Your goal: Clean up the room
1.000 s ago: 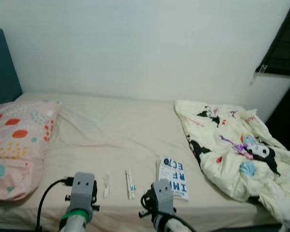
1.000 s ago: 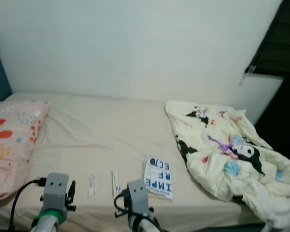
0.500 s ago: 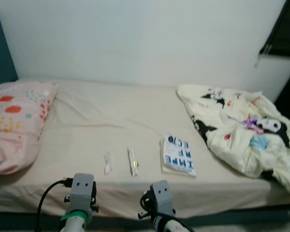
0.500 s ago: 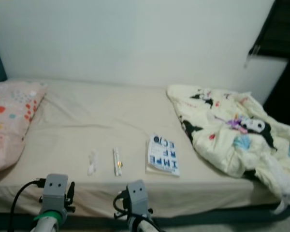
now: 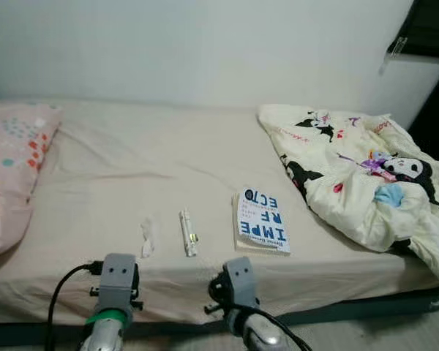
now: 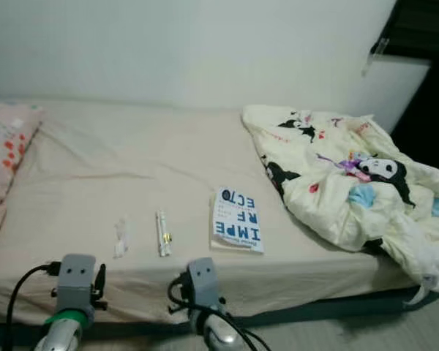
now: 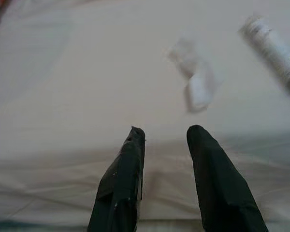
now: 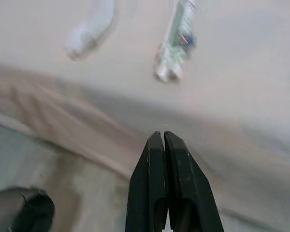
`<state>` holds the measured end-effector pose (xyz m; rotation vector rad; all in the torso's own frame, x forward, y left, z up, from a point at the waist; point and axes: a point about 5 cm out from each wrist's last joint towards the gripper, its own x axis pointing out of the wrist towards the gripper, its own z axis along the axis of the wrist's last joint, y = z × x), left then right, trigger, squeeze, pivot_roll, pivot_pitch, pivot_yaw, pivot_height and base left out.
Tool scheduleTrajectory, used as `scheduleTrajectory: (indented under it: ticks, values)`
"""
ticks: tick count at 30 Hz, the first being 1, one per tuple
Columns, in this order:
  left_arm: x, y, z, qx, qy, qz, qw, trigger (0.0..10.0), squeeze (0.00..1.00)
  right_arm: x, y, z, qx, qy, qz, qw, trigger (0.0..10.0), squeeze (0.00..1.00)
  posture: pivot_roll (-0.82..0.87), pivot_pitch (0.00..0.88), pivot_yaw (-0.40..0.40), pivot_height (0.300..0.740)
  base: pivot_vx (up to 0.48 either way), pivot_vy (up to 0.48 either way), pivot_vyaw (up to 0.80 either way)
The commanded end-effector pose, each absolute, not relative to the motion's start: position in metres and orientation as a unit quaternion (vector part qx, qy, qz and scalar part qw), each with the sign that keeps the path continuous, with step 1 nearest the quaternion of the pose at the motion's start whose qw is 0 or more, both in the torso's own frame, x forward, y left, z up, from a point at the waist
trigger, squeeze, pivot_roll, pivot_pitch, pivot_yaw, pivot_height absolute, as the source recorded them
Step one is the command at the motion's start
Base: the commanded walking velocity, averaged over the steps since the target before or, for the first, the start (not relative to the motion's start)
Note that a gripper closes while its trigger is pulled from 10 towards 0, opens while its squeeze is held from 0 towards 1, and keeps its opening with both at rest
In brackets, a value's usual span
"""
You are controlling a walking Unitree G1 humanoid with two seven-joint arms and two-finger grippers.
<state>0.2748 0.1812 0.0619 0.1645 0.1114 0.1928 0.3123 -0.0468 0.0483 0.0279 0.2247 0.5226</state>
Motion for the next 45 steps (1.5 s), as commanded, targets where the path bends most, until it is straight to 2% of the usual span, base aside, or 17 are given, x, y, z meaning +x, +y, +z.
scheduleTrajectory:
  ticks: [1, 6, 11, 12, 13, 14, 20, 28, 33, 37, 42, 43, 44, 45]
  values:
    - [0.266, 0.189, 0.058, 0.094, 0.066, 0.11, 0.987, 10.0, 0.0, 0.312, -0.04, 0.046, 0.027, 0.127, 0.261, 0.957, 10.0, 0.0, 0.12, 0.129, -0.114, 0.55, 0.0, 0.0, 0.0]
    - [0.254, 0.203, 0.071, 0.11, 0.032, 0.128, 0.985, 10.0, 0.0, 0.328, -0.018, 0.077, 0.06, 0.087, 0.285, 0.953, 10.0, 0.0, 0.15, 0.173, -0.148, 0.55, 0.0, 0.0, 0.0]
    - [0.248, 0.208, 0.08, 0.128, 0.013, 0.129, 0.983, 10.0, 0.0, 0.338, -0.01, 0.094, 0.071, 0.067, 0.291, 0.952, 10.0, 0.0, 0.17, 0.2, -0.176, 0.55, 0.0, 0.0, 0.0]
    - [0.245, 0.209, 0.083, 0.137, 0.008, 0.127, 0.982, 10.0, 0.0, 0.34, -0.008, 0.098, 0.071, 0.061, 0.292, 0.952, 10.0, 0.08, 0.17, 0.203, -0.181, 0.55, 0.0, 0.0, 0.0]
    - [0.245, 0.209, 0.083, 0.137, 0.008, 0.127, 0.982, 10.0, 0.0, 0.34, -0.008, 0.098, 0.071, 0.061, 0.292, 0.952, 10.0, 0.08, 0.17, 0.203, -0.181, 0.55, 0.0, 0.0, 0.0]
    - [0.241, 0.21, 0.087, 0.147, 0.002, 0.124, 0.981, 10.0, 0.0, 0.343, -0.007, 0.103, 0.077, 0.056, 0.289, 0.952, 10.0, 1.0, 0.19, 0.212, -0.194, 0.55, 0.0, 0.0, 0.0]
    - [0.225, 0.214, 0.096, 0.168, -0.006, 0.119, 0.978, 10.0, 0.0, 0.351, 0.001, 0.118, 0.098, 0.054, 0.288, 0.951, 10.0, 1.0, 0.22, 0.229, -0.218, 0.55, 0.0, 0.0, 0.0]
    - [0.195, 0.199, 0.105, 0.16, -0.013, 0.034, 0.986, 10.0, 0.0, 0.355, 0.015, 0.128, 0.116, 0.073, 0.294, 0.946, 10.0, 1.0, 0.29, 0.261, -0.248, 0.55, 0.0, 0.0, 0.0]
    - [0.167, 0.208, 0.101, 0.177, 0.019, 0.047, 0.983, 10.0, 0.0, 0.354, 0.02, 0.13, 0.09, 0.076, 0.294, 0.948, 10.0, 1.0, 0.33, 0.296, -0.275, 0.55, 0.0, 0.0, 0.0]
    - [0.161, 0.21, 0.103, 0.181, 0.024, 0.052, 0.982, 10.0, 0.0, 0.356, 0.018, 0.131, 0.072, 0.07, 0.281, 0.954, 10.0, 1.0, 0.35, 0.298, -0.281, 0.55, 0.0, 0.0, 0.0]
    - [0.157, 0.211, 0.108, 0.181, 0.025, 0.057, 0.982, 10.0, 0.0, 0.357, 0.015, 0.13, 0.098, 0.08, 0.263, 0.956, 10.0, 1.0, 0.36, 0.307, -0.288, 0.55, 0.0, 0.0, 0.0]
    - [0.156, 0.211, 0.108, 0.181, 0.026, 0.057, 0.981, 10.0, 0.0, 0.357, 0.015, 0.129, 0.096, 0.081, 0.261, 0.957, 10.0, 0.94, 0.37, 0.306, -0.288, 0.55, 0.0, 0.0, 0.0]
    - [0.155, 0.211, 0.108, 0.182, 0.027, 0.056, 0.981, 10.0, 0.0, 0.357, 0.015, 0.128, 0.087, 0.083, 0.257, 0.959, 10.0, 0.44, 0.37, 0.308, -0.287, 0.55, 0.0, 0.0, 0.0]
    - [0.155, 0.211, 0.109, 0.183, 0.028, 0.056, 0.981, 10.0, 0.0, 0.357, 0.016, 0.127, 0.079, 0.085, 0.254, 0.96, 10.0, 0.44, 0.37, 0.308, -0.287, 0.55, 0.0, 0.0, 0.0]
